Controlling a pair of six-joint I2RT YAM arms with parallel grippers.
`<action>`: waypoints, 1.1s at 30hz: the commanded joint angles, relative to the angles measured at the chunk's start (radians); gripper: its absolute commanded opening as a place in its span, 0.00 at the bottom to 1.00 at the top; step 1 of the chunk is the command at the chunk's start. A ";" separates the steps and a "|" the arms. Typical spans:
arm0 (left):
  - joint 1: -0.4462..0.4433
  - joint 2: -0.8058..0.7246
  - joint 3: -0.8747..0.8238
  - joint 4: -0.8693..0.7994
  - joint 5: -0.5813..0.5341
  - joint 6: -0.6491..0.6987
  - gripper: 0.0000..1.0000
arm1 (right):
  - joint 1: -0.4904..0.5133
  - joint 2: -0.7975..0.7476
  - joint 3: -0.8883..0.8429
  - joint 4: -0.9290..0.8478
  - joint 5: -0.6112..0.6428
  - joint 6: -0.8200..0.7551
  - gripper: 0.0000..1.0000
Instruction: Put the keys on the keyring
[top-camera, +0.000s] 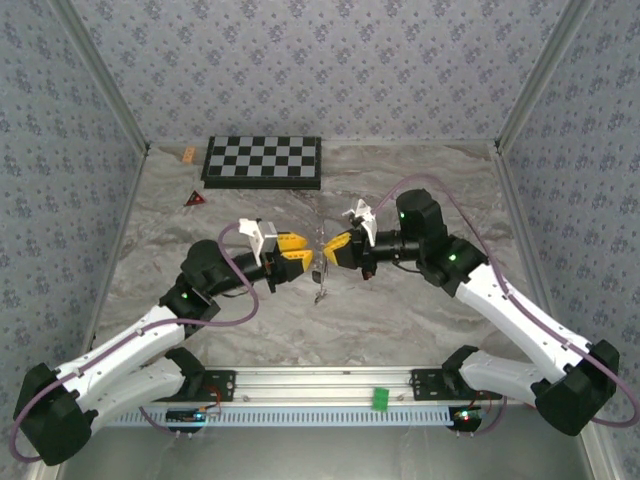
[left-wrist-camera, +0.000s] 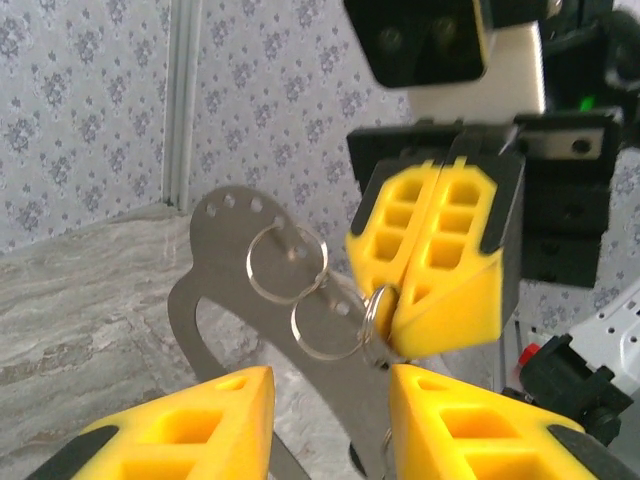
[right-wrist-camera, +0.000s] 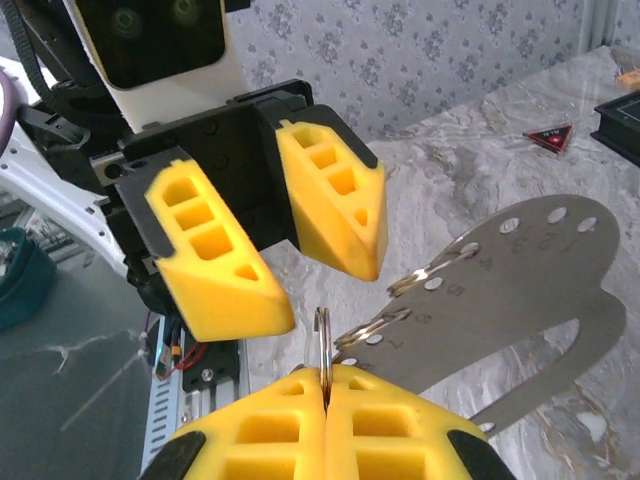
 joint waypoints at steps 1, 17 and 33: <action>0.001 0.003 0.048 -0.037 0.004 0.045 0.36 | -0.005 0.032 0.107 -0.239 0.043 -0.111 0.00; 0.002 0.044 0.068 -0.107 0.029 0.105 0.35 | 0.061 0.341 0.531 -0.828 0.269 -0.422 0.00; 0.002 0.109 0.098 -0.159 0.073 0.131 0.35 | 0.132 0.484 0.734 -1.022 0.373 -0.513 0.00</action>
